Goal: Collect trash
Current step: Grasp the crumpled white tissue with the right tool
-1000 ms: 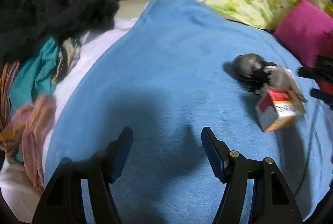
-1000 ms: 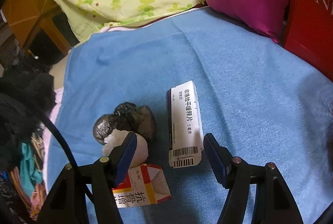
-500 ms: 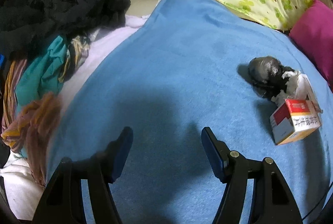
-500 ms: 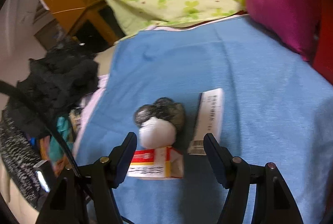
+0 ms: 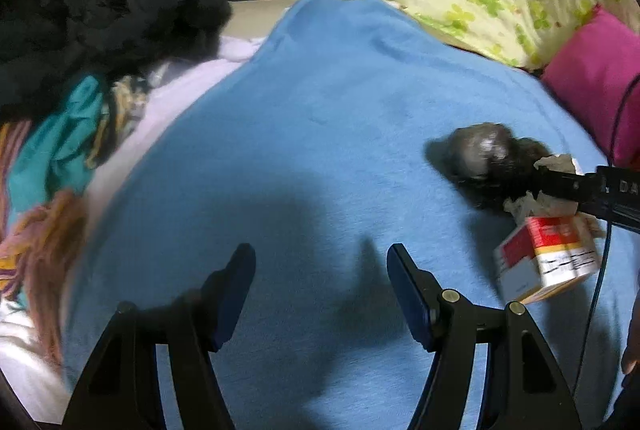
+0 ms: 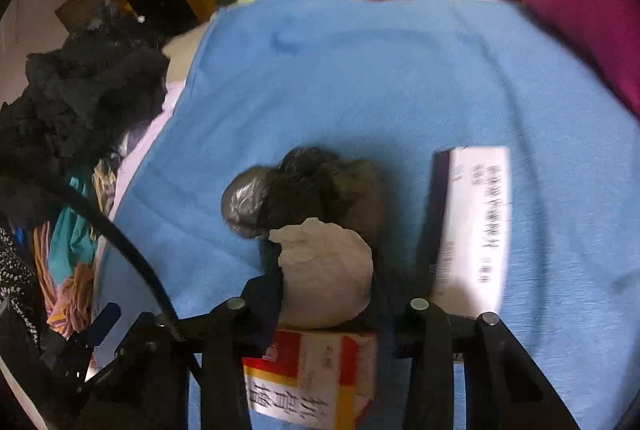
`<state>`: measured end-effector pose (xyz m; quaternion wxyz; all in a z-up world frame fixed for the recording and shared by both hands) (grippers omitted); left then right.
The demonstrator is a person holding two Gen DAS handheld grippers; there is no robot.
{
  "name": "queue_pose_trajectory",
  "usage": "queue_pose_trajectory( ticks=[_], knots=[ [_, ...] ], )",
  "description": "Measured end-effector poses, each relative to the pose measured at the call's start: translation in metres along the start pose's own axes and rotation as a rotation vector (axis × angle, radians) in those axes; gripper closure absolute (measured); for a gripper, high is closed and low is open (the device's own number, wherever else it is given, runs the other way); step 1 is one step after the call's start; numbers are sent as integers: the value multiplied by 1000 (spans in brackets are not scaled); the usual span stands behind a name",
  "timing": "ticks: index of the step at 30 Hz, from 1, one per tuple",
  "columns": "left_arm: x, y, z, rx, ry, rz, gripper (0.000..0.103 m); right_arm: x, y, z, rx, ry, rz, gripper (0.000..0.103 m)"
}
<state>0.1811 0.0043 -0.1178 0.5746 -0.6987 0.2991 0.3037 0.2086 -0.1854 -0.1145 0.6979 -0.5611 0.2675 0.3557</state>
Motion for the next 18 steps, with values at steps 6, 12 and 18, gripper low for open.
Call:
queue_pose_trajectory(
  ticks=[6,12,18],
  knots=[
    [1,3,-55,73,195,44,30,-67,10,-33,80,-64,-137,61],
    [-6,-10,-111,197,338,11,28,-103,50,-61,140,-74,-146,61],
    [-8,-22,-129,145,489,73,28,-122,92,-75,158,-49,-138,61]
  ],
)
Point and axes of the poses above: each gripper's, at about its wrist camera, not at the fingertips, and x roughly the way its jaws point, z to its left, y to its underside, the point moved 9 cm from there along x, roughly the way its jaws point, and after that the axes turned 12 degrees about -x, right-handed, at the moved point
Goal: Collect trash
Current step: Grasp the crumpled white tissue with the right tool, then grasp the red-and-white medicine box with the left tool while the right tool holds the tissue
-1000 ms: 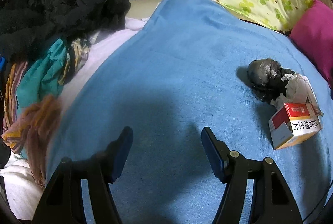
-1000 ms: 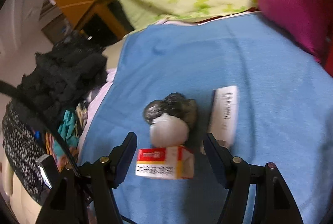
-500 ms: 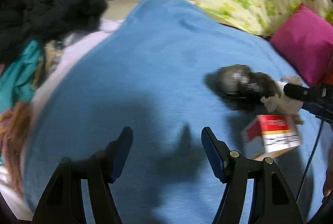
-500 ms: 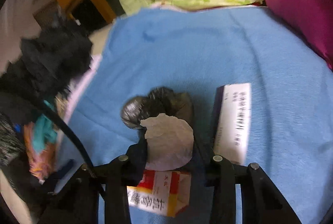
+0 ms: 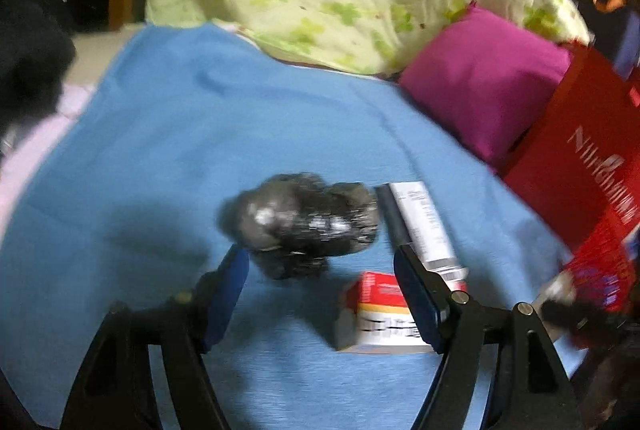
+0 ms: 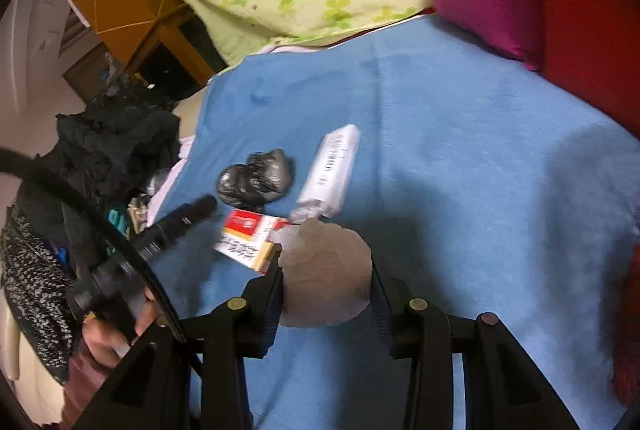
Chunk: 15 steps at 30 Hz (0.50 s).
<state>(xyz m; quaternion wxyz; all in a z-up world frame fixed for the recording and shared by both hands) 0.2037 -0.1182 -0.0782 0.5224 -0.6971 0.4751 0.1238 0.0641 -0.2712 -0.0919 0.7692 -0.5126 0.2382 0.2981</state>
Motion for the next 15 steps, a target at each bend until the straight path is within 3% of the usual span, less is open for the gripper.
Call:
queue_pose_trajectory(
  ticks=[4,7,11,15],
  knots=[
    [3,12,-15,53,3,12,27,-3,18,-10,27,9,22,61],
    [14,17,-24,86,10,28,18,-4,35,-10,70,-25,44,61],
    [39,17,-21,-30,23,107,18,-10,59,-3,57,-17,71,61],
    [42,23,-26,-99,85,155,21,-20,76,0,68,-23,78,61]
  ],
)
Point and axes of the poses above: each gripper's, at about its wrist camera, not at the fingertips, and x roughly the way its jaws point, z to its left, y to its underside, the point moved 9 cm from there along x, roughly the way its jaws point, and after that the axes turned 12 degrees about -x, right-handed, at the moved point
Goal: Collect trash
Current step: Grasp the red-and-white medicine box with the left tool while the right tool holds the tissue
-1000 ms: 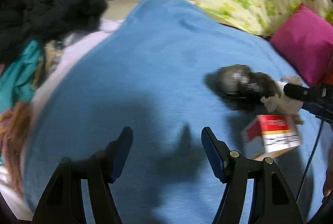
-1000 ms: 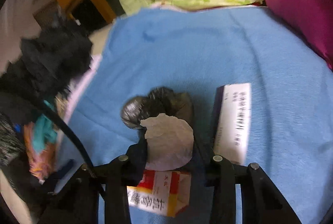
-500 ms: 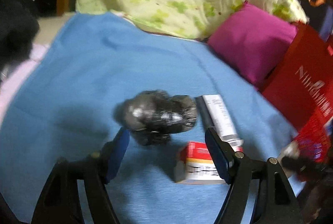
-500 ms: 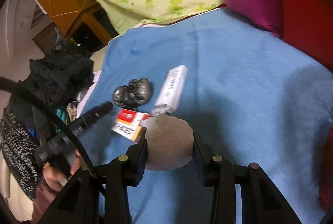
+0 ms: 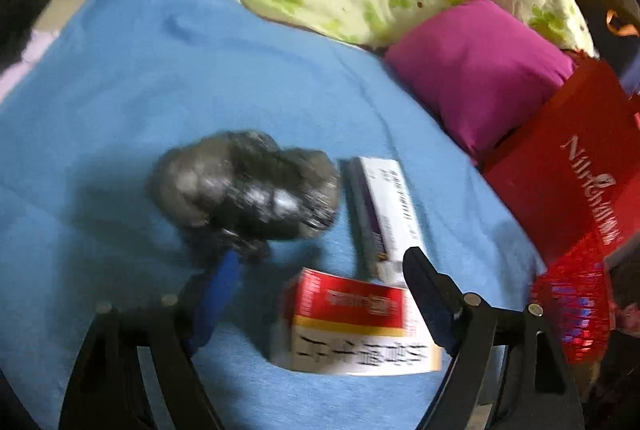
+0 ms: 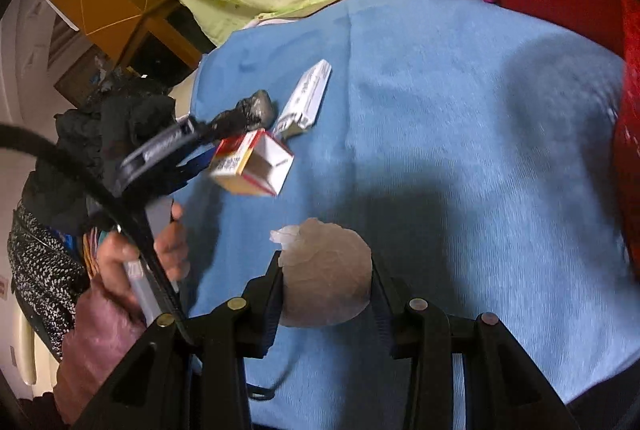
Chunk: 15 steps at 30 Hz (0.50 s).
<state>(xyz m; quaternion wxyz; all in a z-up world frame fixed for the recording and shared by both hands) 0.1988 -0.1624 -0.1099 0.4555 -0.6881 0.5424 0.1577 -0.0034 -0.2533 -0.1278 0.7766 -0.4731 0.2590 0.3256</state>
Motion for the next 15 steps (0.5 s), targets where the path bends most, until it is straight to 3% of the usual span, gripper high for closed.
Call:
queue_pose_trajectory(
  ticks=[2,4,11,15],
  knots=[
    [-1,8,-2,-1,8,37,40,-5,4,0,-6,6,-3,61],
    [-6,17,-5,-14,44,61,43,-10,6,1,-16,12,-12,61],
    [-41,78,-14,88,14,158,44,-18,13,-2,-15,16,-13,61],
    [-71,125,-21,120,47,175,45,-19,20,-11,16,15,-5,61]
  ],
)
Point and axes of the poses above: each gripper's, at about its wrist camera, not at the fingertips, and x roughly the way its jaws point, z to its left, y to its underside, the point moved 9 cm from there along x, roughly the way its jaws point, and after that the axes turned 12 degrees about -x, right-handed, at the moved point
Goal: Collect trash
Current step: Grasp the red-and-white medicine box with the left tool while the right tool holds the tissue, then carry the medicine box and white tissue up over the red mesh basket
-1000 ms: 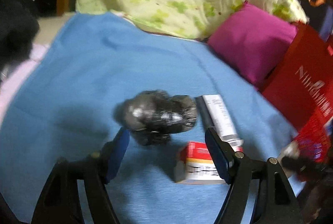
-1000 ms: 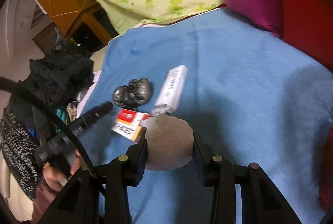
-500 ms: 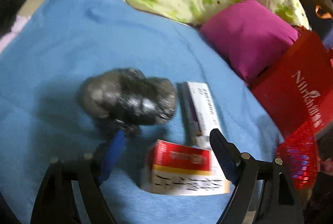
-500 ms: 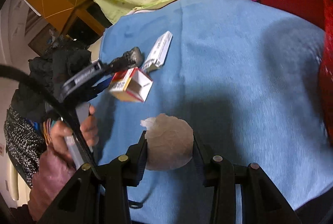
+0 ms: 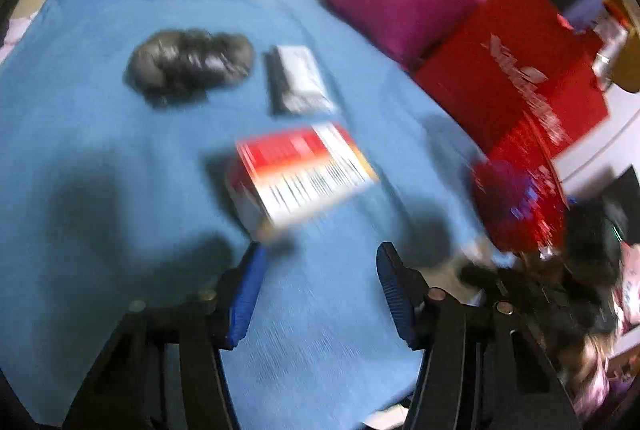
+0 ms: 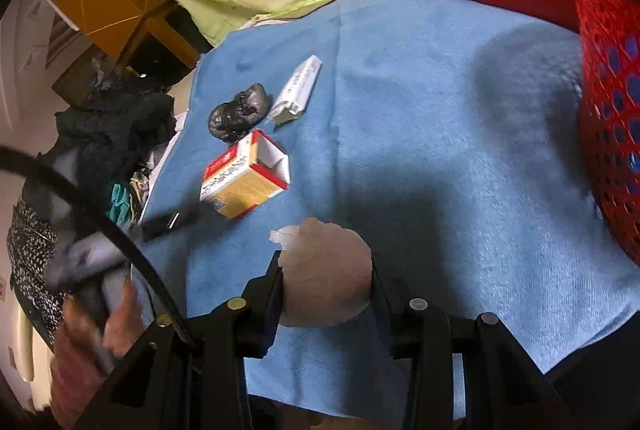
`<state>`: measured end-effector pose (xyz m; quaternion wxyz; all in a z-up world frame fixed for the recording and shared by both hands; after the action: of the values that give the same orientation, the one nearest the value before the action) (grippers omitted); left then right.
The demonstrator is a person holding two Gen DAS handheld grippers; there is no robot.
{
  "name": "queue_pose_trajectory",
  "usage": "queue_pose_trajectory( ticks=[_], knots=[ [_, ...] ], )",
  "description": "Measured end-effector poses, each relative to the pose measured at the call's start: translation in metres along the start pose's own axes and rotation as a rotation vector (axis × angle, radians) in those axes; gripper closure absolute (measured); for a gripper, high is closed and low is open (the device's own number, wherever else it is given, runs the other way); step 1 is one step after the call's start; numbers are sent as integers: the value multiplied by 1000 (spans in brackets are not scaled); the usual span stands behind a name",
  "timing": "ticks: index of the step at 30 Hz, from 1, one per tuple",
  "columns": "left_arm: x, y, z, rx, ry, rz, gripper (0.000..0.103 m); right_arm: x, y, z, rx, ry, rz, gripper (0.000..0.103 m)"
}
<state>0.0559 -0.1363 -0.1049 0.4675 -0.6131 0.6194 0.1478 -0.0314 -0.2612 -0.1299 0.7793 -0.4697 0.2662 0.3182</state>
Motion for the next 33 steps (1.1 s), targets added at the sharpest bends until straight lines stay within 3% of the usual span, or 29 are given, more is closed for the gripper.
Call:
queue_pose_trajectory(
  ticks=[2,3,5,6,10,13,17,19,24,28,31,33],
  knots=[
    [-11,0,0,37,-74,-70,45,-1,1,-3,7,-3,-1,61],
    [-22,-10,-3,90,-123,-150,43,-1,1,-3,9,-3,-1,61],
    [-32,-29,-8,166,-184,-235,24,-2,1,-4,17,-7,-1,61],
    [-31,-40,-10,205,-208,-253,19,-2,0,-3,17,-9,-2,61],
    [-2,-63,-9,298,-151,-160,16,-3,1,-4,22,-7,-6,61],
    [17,-82,2,263,-108,-115,16,0,2,-7,22,-2,4,61],
    [24,-82,5,200,7,-54,16,7,2,-11,37,-5,16,61],
    [25,-72,-2,230,41,-15,16,9,1,-12,41,-9,17,61],
    [25,-32,-16,309,26,48,16,14,2,-11,43,-16,19,61],
    [17,-22,-22,381,-22,3,16,14,2,-13,52,-20,17,61],
    [17,-30,-15,349,-72,-38,16,12,1,-10,46,-14,13,61],
    [22,-35,-10,324,-111,-49,24,8,-1,-6,34,-10,0,61]
  ],
)
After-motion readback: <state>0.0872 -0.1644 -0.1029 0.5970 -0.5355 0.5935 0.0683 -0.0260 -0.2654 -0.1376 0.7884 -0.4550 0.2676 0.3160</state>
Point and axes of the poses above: each gripper's, at about its wrist camera, not at the fingertips, and x roughly the way its jaws point, z to its left, y to its underside, the point moved 9 cm from there along x, roughly the way its jaws point, and after that the axes turned 12 degrees about -x, right-handed, at the moved point
